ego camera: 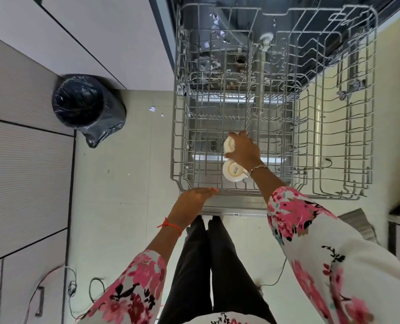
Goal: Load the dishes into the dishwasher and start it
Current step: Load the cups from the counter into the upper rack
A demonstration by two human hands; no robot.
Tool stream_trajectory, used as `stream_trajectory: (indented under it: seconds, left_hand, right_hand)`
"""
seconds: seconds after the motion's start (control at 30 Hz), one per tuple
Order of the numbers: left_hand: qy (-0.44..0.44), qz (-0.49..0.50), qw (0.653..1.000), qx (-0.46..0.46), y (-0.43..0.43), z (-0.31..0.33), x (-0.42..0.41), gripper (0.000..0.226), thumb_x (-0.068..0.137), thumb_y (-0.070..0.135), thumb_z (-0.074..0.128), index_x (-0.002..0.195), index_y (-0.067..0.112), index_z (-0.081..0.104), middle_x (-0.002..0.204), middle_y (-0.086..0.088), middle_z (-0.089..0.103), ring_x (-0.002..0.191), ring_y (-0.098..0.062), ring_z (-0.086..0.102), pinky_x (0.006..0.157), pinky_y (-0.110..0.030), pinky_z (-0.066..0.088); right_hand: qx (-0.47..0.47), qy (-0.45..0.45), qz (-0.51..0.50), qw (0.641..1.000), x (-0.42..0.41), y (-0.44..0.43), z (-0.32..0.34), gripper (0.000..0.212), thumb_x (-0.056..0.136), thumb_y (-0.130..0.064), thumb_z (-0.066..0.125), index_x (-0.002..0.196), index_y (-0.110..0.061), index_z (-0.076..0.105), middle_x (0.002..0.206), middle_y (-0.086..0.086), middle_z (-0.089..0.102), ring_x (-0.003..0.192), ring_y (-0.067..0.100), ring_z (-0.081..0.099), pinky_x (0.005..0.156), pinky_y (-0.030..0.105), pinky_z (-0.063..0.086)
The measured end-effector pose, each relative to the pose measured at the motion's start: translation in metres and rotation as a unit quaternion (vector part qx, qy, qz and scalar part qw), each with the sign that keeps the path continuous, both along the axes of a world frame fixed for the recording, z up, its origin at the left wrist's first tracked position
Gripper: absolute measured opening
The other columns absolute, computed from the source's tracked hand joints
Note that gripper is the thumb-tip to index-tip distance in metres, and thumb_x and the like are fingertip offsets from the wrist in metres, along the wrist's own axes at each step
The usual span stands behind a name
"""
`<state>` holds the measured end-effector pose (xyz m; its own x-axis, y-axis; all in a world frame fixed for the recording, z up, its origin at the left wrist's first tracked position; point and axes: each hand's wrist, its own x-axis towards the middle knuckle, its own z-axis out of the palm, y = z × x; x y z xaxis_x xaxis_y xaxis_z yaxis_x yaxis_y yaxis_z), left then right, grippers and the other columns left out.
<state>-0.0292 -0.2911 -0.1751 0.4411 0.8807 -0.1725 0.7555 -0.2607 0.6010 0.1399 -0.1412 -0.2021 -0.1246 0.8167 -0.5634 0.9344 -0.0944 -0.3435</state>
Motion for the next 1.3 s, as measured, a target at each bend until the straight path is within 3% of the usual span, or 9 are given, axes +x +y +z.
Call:
stream_trajectory:
  seconds: [0.6,0.8,0.87,0.97,1.07,1.17,1.3]
  left_hand:
    - [0.012,-0.002,1.0,0.01,-0.003,-0.011,-0.001,0.059,0.065,-0.009,0.076,0.118,0.014,0.062,0.11,-0.004,0.069,0.096,-0.022,0.068,0.083,-0.035,0.054]
    - [0.003,-0.016,1.0,0.023,0.0,-0.005,0.0,0.042,0.073,-0.001,0.073,0.113,0.009,0.064,0.108,-0.007,0.069,0.098,-0.023,0.067,0.083,-0.034,0.054]
    - [0.005,-0.009,0.999,0.043,0.003,0.001,-0.003,0.034,0.084,0.017,0.062,0.117,0.006,0.061,0.116,-0.009,0.065,0.111,-0.025,0.061,0.093,-0.038,0.049]
    - [0.02,0.026,0.997,0.072,0.018,0.017,-0.02,0.055,0.09,0.04,0.044,0.133,0.006,0.046,0.139,-0.01,0.047,0.134,-0.024,0.036,0.114,-0.039,0.024]
    - [0.031,0.078,0.989,0.121,0.037,0.044,-0.057,0.063,0.088,0.047,0.045,0.137,0.008,0.039,0.146,-0.008,0.038,0.139,-0.02,0.023,0.115,-0.04,0.015]
    - [0.045,0.134,0.98,0.139,0.057,0.071,-0.109,0.065,0.086,0.05,0.047,0.136,0.009,0.04,0.145,-0.007,0.039,0.139,-0.018,0.02,0.114,-0.041,0.013]
    - [0.071,0.182,0.969,0.152,0.085,0.1,-0.199,0.066,0.084,0.052,0.048,0.134,0.01,0.041,0.143,-0.007,0.043,0.138,-0.016,0.022,0.115,-0.04,0.01]
  right_hand:
    - [0.0,0.018,-0.02,1.0,0.006,0.005,0.002,0.074,0.074,-0.03,0.074,0.138,-0.02,0.039,0.138,0.006,0.042,0.122,0.029,0.047,0.097,0.042,0.041]
    - [0.001,-0.022,0.014,1.0,0.005,0.008,0.009,0.08,0.073,-0.044,0.071,0.14,-0.021,0.033,0.144,0.006,0.036,0.128,0.036,0.037,0.103,0.047,0.032]
    - [0.032,-0.033,0.014,0.999,0.0,0.01,0.021,0.078,0.077,-0.05,0.065,0.14,-0.018,0.033,0.146,0.007,0.033,0.131,0.038,0.032,0.106,0.047,0.028]
    - [0.111,-0.003,0.023,0.994,-0.015,0.012,0.044,0.07,0.084,-0.05,0.055,0.14,-0.014,0.036,0.147,0.009,0.035,0.134,0.033,0.03,0.109,0.046,0.025]
    - [0.186,0.039,0.054,0.98,-0.049,0.014,0.073,0.065,0.088,-0.046,0.052,0.139,-0.007,0.038,0.145,0.012,0.038,0.136,0.028,0.031,0.111,0.043,0.023]
    - [0.242,0.082,0.06,0.965,-0.098,0.022,0.103,0.062,0.089,-0.04,0.051,0.137,-0.002,0.04,0.144,0.016,0.04,0.135,0.03,0.034,0.111,0.041,0.023]
    - [0.312,0.117,0.095,0.938,-0.181,0.042,0.133,0.055,0.082,-0.035,0.052,0.124,0.001,0.053,0.131,0.019,0.053,0.125,0.033,0.048,0.106,0.042,0.034]
